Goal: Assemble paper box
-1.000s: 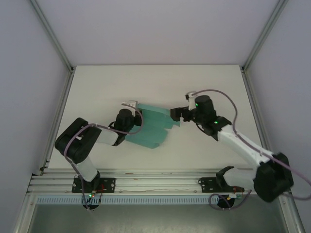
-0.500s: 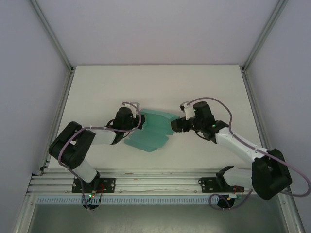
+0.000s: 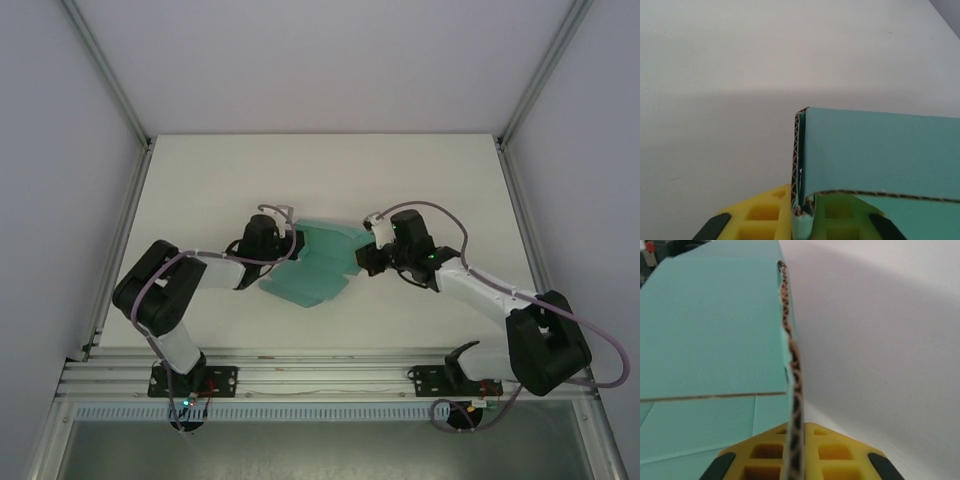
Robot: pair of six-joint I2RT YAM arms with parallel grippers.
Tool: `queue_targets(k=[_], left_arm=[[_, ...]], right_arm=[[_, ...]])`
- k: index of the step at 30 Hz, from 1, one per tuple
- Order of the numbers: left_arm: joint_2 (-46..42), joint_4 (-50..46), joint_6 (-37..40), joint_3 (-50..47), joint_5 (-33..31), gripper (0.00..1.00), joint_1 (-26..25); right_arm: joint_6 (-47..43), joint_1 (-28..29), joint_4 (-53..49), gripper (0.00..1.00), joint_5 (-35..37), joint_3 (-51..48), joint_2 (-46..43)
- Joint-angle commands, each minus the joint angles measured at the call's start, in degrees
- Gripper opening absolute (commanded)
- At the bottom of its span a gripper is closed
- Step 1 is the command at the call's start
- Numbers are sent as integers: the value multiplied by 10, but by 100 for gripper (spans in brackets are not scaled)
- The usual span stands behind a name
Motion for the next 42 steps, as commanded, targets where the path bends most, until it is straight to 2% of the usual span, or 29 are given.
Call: queue_targets(k=[1, 7, 12, 16, 18, 20, 27, 30, 35, 38, 39, 40, 42], left_arm=[[23, -14, 6, 6, 10, 16, 4], [29, -11, 13, 10, 10, 18, 5], [48, 13, 7, 15, 6, 19, 7], [65, 20, 7, 29, -17, 15, 7], [68, 18, 11, 33, -44, 9, 5], [65, -7, 9, 38, -101, 0, 0], [53, -129, -11, 56, -403, 0, -47], [65, -177, -35, 74, -464, 0, -58], [74, -195, -40, 87, -441, 0, -60], [60, -175, -11, 82, -380, 2, -60], [47, -160, -1, 73, -349, 17, -60], [34, -155, -3, 68, -325, 28, -60], [5, -131, 1, 52, -277, 31, -58]], right_arm=[[-14, 3, -5, 7, 3, 9, 8], [-10, 3, -15, 4, 17, 15, 12], [-23, 3, -23, 2, 0, 19, 17], [-27, 4, -37, 0, 2, 24, 19], [-27, 4, -38, 0, 6, 23, 17], [-16, 5, -44, 0, 28, 24, 13], [-2, 28, -85, 0, 131, 27, -26], [1, 46, -94, 0, 173, 26, -33], [11, 50, -90, 0, 204, 27, -21], [6, 50, -86, 0, 207, 29, -15], [-2, 50, -87, 0, 204, 30, -13], [-8, 50, -86, 0, 204, 30, -10], [-28, 49, -88, 0, 195, 29, -3]])
